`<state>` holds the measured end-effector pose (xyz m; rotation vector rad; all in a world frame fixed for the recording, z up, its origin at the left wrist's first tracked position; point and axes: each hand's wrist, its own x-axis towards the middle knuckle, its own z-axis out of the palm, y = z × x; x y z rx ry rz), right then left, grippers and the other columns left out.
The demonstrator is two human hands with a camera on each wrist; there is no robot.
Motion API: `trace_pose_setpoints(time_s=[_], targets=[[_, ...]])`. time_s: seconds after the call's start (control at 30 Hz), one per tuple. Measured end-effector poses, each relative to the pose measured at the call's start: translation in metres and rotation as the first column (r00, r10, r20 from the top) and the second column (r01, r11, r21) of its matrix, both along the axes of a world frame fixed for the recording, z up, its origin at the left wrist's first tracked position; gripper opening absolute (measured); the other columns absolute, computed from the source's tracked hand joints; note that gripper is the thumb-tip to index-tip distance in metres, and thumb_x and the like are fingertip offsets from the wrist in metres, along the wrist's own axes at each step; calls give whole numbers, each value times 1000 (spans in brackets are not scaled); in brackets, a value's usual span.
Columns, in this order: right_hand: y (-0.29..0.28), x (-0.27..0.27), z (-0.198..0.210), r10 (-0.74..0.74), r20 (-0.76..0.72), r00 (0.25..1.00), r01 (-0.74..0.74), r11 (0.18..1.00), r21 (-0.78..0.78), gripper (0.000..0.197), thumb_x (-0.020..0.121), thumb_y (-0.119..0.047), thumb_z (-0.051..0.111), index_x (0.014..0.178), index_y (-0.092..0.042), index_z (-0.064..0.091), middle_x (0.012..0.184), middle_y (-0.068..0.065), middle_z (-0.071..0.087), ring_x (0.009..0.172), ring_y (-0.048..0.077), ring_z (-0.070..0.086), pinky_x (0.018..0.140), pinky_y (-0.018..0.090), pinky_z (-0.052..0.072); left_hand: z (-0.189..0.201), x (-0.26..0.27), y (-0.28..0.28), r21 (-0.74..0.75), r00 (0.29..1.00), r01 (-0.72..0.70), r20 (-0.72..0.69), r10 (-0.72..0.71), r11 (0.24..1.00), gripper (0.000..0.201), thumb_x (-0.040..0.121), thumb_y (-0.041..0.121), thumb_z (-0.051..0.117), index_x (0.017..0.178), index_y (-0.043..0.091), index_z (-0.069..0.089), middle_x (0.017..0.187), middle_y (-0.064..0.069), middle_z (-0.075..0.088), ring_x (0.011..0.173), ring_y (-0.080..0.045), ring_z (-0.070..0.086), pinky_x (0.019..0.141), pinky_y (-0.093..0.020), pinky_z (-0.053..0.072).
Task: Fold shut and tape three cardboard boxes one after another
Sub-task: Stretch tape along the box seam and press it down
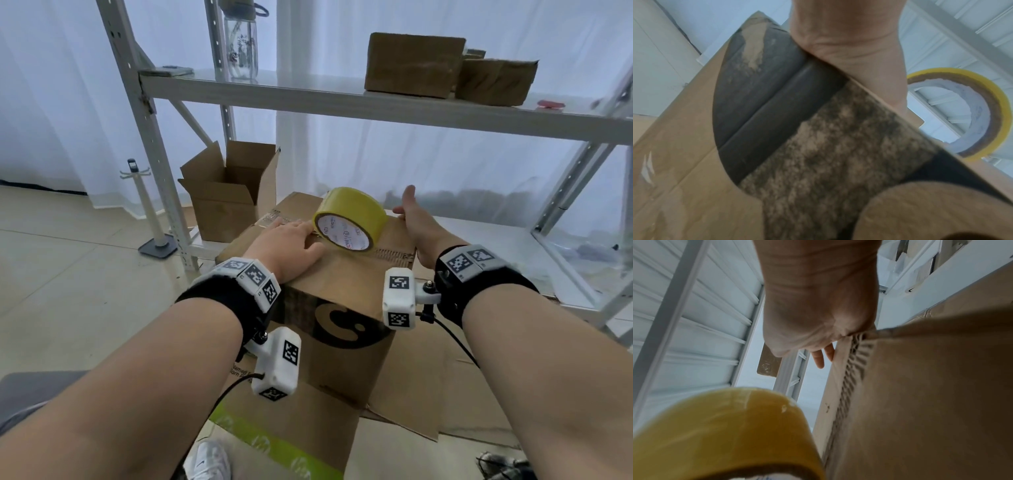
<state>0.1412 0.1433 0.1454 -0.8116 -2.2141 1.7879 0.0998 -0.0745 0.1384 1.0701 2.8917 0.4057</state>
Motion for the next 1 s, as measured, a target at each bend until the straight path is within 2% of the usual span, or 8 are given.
trace_pose_setpoints(time_s=[0.1, 0.2, 0.3, 0.43, 0.5, 0.63, 0.77, 1.0], targets=[[-9, 1, 7, 15, -11, 1000, -14, 991, 133, 107, 66, -94, 19, 146, -24, 36, 151, 5, 37, 135, 25, 39, 112, 47, 31, 1, 0, 0, -16, 1000, -3, -6, 2, 1000, 47, 100, 40, 29, 141, 19, 41, 148, -6, 41, 139, -21, 29, 117, -30, 4], [-37, 8, 30, 159, -206, 966, -40, 872, 488, 54, 100, -51, 29, 133, -13, 48, 137, 8, 47, 126, 24, 41, 109, 46, 30, -2, -4, 0, -35, 1000, 10, -25, -11, 999, 48, 98, 46, 29, 129, 18, 54, 134, -5, 54, 128, -19, 42, 116, -31, 10], [-67, 12, 46, 371, -274, 887, -129, 769, 626, 39, 91, -45, 59, 121, -21, 58, 122, 2, 55, 109, 17, 53, 97, 35, 45, -4, -6, -1, -31, 999, 19, -51, -20, 999, 48, 97, 49, 31, 131, 21, 51, 133, -3, 55, 127, -19, 43, 115, -33, 15], [-89, 10, 49, 554, 147, 820, -369, 314, 875, 52, 78, -50, 71, 123, -29, 59, 114, -7, 53, 103, 11, 52, 87, 29, 43, -5, -9, 0, -47, 999, 0, -47, -2, 999, 47, 96, 45, 32, 132, 19, 51, 138, -5, 52, 132, -20, 39, 114, -35, 17], [-86, 7, 53, 498, 185, 847, -335, 231, 913, 41, 82, -43, 66, 120, -28, 62, 112, -6, 50, 103, 13, 53, 85, 29, 43, -7, -12, 0, -47, 999, -6, -42, 4, 999, 48, 95, 45, 32, 134, 21, 47, 141, -5, 49, 133, -20, 39, 115, -36, 18], [-63, 4, 55, 304, 211, 929, -298, 279, 913, 29, 92, -36, 52, 119, -30, 61, 117, 2, 48, 107, 21, 54, 91, 37, 46, -9, -17, 2, -102, 1000, -11, -28, 8, 995, 59, 94, 49, 29, 148, 25, 27, 151, -3, 34, 138, -22, 31, 115, -41, 16], [-69, -3, 45, 236, 178, 955, -248, 313, 917, 34, 89, -55, 54, 106, -26, 52, 106, 1, 47, 95, 20, 53, 81, 36, 46, -5, -17, 10, -192, 1000, -3, -31, -3, 981, 61, 95, 55, 24, 149, 29, 23, 149, -4, 28, 139, -26, 23, 113, -49, 11], [-69, -7, 56, 243, 288, 926, -343, 223, 913, 37, 96, -44, 44, 109, -20, 70, 112, 3, 63, 105, 20, 56, 84, 35, 47, -12, -25, 10, -179, 995, 79, 68, -68, 981, 69, 97, 56, 24, 154, 21, 6, 161, 1, -3, 147, -13, -3, 119, -34, -3]])
